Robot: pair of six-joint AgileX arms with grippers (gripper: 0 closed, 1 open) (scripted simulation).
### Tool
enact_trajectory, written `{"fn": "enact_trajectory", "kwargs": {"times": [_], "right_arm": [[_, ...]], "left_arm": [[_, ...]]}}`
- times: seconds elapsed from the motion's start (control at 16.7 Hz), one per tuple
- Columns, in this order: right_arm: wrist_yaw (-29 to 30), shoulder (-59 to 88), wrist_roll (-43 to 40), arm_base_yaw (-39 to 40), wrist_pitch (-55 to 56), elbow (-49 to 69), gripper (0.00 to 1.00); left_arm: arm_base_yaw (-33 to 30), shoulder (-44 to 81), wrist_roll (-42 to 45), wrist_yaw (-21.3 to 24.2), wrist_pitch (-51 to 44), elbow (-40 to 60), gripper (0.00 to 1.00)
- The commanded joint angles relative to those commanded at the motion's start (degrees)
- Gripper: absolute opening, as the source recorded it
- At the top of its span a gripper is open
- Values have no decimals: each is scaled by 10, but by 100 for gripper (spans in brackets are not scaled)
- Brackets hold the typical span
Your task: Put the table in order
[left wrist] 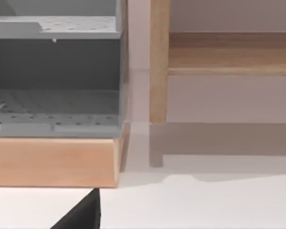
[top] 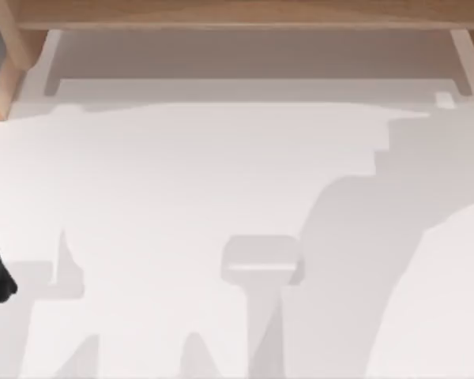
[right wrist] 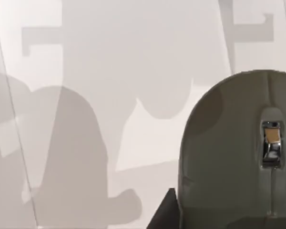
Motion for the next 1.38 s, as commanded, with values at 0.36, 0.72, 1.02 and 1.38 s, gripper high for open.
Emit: {"fn": "enact_trajectory", "kwargs": {"times": [0.36,0.72,1.02,1.38], "right_arm": [[-3,-176,-63,-43,76,-173,0],[-9,-295,-152,-102,139,-409,0],[-17,-322,-223,-137,179,-585,0],[-20,-318,-264,-152,201,-681,0]], "left_arm": [[0,0,0,0,0,0,100],[0,0,0,0,0,0,100],[0,0,0,0,0,0,100],[0,0,0,0,0,0,100]]}}
